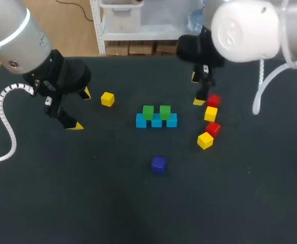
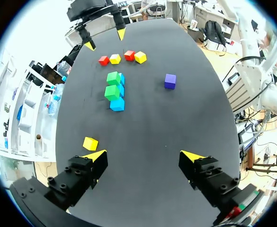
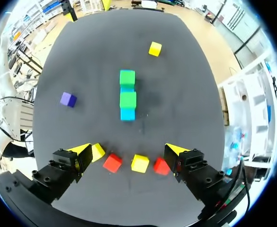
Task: Place the blue cubes, place green cubes on the blue cubes, place the yellow cubes on the green cubes, then place the red cubes on the yellow cubes, and place purple cube on the red cubes.
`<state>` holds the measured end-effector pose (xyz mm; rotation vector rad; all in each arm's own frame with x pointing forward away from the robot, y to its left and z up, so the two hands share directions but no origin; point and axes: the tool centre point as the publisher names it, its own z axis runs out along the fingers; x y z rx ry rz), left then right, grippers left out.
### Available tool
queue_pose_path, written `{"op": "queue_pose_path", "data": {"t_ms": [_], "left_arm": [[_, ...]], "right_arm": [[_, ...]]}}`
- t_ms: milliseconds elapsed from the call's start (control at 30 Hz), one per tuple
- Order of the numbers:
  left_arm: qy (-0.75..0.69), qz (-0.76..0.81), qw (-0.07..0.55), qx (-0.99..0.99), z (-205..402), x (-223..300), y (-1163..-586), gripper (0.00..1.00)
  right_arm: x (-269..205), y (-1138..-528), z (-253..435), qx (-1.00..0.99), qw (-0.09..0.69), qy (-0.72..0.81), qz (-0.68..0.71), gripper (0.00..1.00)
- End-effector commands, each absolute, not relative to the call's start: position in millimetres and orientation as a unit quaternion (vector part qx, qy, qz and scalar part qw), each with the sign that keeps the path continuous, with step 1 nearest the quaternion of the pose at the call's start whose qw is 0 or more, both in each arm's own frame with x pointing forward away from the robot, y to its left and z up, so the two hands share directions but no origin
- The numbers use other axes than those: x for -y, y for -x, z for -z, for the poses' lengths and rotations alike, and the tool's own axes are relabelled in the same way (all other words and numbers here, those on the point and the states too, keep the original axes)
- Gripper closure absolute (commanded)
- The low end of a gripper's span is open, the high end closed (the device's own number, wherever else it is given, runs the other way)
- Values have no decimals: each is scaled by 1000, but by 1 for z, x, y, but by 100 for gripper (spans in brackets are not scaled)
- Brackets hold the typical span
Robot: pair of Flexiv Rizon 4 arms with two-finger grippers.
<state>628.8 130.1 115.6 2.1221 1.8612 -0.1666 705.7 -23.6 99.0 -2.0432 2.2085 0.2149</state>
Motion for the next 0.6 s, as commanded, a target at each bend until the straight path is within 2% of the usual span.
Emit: {"op": "queue_pose_path", "data": {"t_ms": [33,600], "left_arm": [[-742,59,158,-649,-115,-131,-629,0],[-742,59,158,-649,-115,-131,-629,0]], "right_arm": [[35,-697,-94,-739,72,667,-58,0],[71,-705,-53,-773,49,632,-20,0]]}}
